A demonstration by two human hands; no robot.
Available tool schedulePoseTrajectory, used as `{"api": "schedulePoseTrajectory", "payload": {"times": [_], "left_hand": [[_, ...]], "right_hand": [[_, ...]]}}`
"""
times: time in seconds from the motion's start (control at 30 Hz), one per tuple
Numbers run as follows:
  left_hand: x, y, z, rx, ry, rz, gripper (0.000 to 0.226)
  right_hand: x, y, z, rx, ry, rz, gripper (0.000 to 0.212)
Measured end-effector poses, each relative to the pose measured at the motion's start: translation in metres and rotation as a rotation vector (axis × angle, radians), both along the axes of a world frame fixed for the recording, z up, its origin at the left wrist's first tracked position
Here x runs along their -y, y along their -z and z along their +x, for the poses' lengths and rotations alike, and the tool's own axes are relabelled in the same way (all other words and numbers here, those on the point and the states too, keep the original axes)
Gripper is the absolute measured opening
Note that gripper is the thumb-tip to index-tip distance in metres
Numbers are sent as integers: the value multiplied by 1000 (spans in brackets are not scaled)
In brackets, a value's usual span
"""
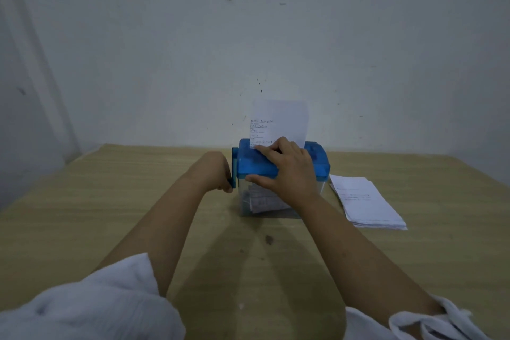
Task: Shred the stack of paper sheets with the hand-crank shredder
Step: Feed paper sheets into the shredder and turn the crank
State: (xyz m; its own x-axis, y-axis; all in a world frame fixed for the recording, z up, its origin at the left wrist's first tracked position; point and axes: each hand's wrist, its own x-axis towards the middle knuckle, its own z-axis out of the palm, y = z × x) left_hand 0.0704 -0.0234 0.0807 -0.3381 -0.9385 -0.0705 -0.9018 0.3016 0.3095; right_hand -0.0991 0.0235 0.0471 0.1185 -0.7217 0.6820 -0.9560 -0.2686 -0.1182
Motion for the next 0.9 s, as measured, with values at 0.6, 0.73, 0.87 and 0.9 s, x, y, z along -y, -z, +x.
{"api": "schedulePoseTrajectory", "payload": {"times": [0.6, 0.73, 0.87, 0.9], "left_hand": [[32, 22, -14, -385, -403, 91, 19], [25, 26, -19, -963, -499, 380, 31], [20, 17, -28, -1275, -502, 670, 75], [22, 11, -32, -1269, -474, 710, 75]], "right_hand": [[8, 8, 0, -45, 30, -190, 66], [7, 7, 1, -34, 38, -165, 66], [5, 7, 2, -12, 38, -147, 63], [4, 6, 3, -10, 35, -142, 63]]}}
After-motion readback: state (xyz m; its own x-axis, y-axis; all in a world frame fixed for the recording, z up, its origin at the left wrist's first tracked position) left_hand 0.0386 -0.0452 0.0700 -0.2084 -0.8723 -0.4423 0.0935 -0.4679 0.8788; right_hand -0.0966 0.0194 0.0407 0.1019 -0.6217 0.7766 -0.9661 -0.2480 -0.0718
